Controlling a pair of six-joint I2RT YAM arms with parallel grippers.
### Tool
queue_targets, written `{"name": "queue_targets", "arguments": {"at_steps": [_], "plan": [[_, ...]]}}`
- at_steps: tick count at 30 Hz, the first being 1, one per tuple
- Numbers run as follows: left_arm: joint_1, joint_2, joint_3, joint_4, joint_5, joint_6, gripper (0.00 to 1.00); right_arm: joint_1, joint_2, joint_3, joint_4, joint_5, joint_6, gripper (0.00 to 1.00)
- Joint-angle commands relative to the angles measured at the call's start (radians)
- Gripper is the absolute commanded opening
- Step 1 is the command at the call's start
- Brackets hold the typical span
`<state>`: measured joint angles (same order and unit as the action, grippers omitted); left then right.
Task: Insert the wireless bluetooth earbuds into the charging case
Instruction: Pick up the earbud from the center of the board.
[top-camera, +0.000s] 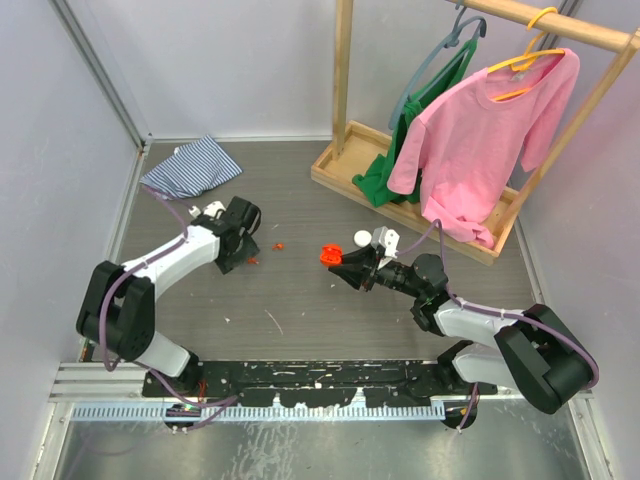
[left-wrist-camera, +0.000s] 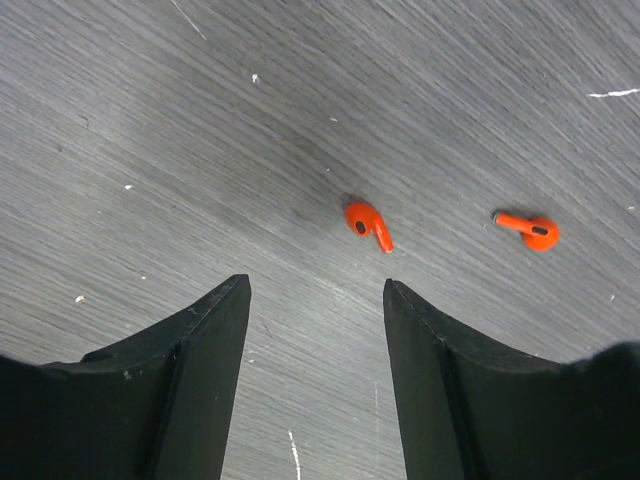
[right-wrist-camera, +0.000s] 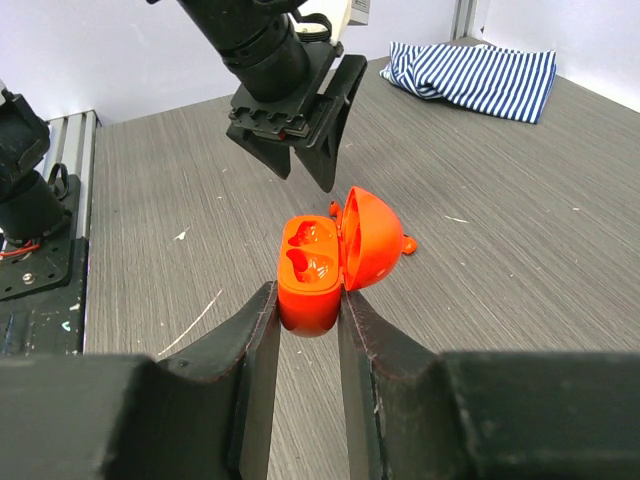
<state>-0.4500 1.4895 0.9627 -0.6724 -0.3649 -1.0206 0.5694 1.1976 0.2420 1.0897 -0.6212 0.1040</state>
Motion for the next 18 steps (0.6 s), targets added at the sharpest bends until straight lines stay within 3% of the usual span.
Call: {"name": "queue_targets", "arguments": {"at_steps": [1,18], "plan": [[0.012,0.039,0.06,-0.04,-0.035,-0.063,0.57,0.004,0.0,0.016,0.045,0.008,-0.015,0.01],[0.056,0.167,0.082,0.057,0.077,-0.095,0.45,0.004,0.003,0.022,0.038,-0.005,-0.01,0.01]]}}
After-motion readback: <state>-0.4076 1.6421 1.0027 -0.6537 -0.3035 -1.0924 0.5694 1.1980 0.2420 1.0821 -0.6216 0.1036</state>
